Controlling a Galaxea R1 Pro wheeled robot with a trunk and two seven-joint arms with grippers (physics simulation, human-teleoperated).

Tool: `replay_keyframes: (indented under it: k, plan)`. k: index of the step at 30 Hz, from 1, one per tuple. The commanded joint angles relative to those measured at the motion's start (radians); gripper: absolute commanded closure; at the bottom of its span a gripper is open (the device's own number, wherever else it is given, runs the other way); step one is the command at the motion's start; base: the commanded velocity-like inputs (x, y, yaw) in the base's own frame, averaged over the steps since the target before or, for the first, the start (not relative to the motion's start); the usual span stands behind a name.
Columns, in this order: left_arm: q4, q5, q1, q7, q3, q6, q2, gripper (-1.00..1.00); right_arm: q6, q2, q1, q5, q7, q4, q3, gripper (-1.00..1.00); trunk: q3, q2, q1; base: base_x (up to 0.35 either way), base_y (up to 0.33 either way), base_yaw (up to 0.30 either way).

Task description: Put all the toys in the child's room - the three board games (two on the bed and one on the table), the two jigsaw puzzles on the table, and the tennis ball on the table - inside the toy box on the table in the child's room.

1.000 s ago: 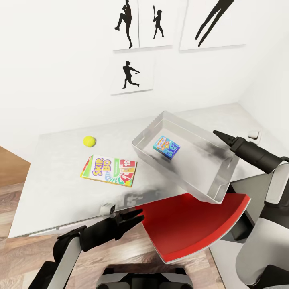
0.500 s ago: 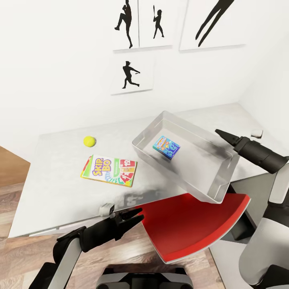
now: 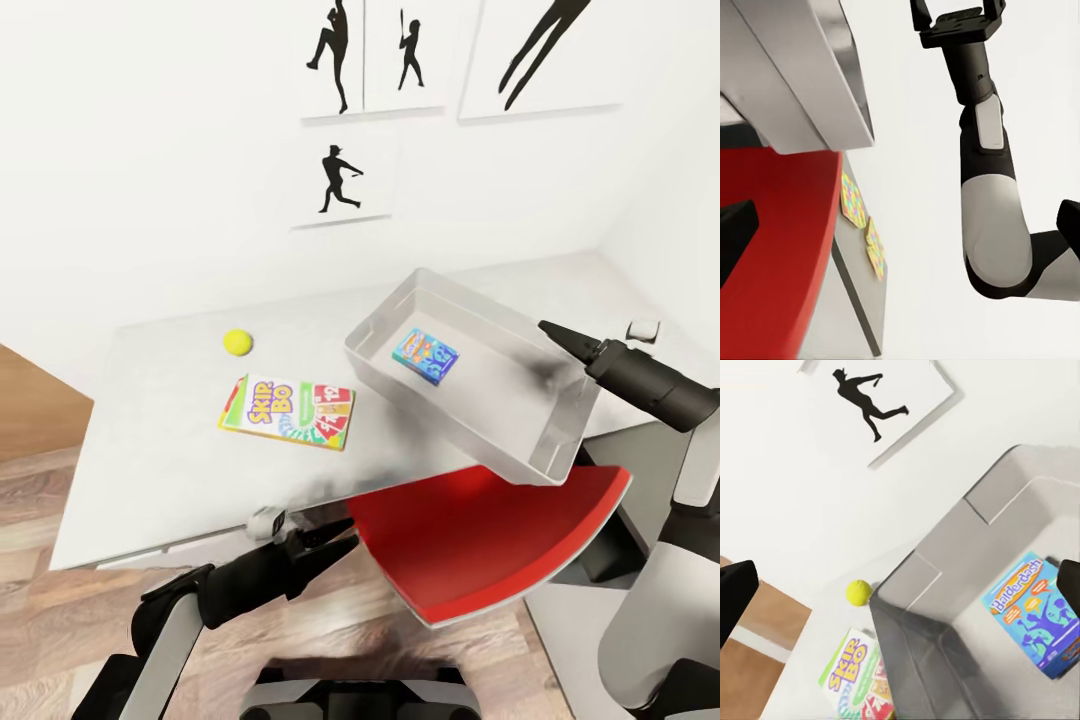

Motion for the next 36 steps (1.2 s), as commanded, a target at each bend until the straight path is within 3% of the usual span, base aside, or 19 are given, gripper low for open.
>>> replay_keyframes:
  k: [1, 19, 36]
  plan:
    - [0.0, 0.007, -0.001, 0.001, -0.001, 0.007, 0.001, -1.0, 0.004, 0.0, -0.001, 0.003, 0.006, 0.0, -0.001, -1.0, -0.001, -0.002, 0.0, -0.19, 0.167, 0.0]
    - [0.0, 0.007, 0.0, 0.0, -0.001, 0.005, 0.003, -1.0, 0.004, -0.002, -0.005, 0.003, 0.009, 0.0, -0.002, -1.0, -0.001, -0.002, 0.0, -0.201, 0.17, 0.0]
    - [0.0, 0.007, 0.001, 0.0, -0.001, 0.006, 0.005, -1.0, 0.004, 0.003, -0.018, 0.003, -0.045, 0.0, -0.002, -1.0, 0.01, -0.002, 0.0, -0.04, 0.033, 0.0]
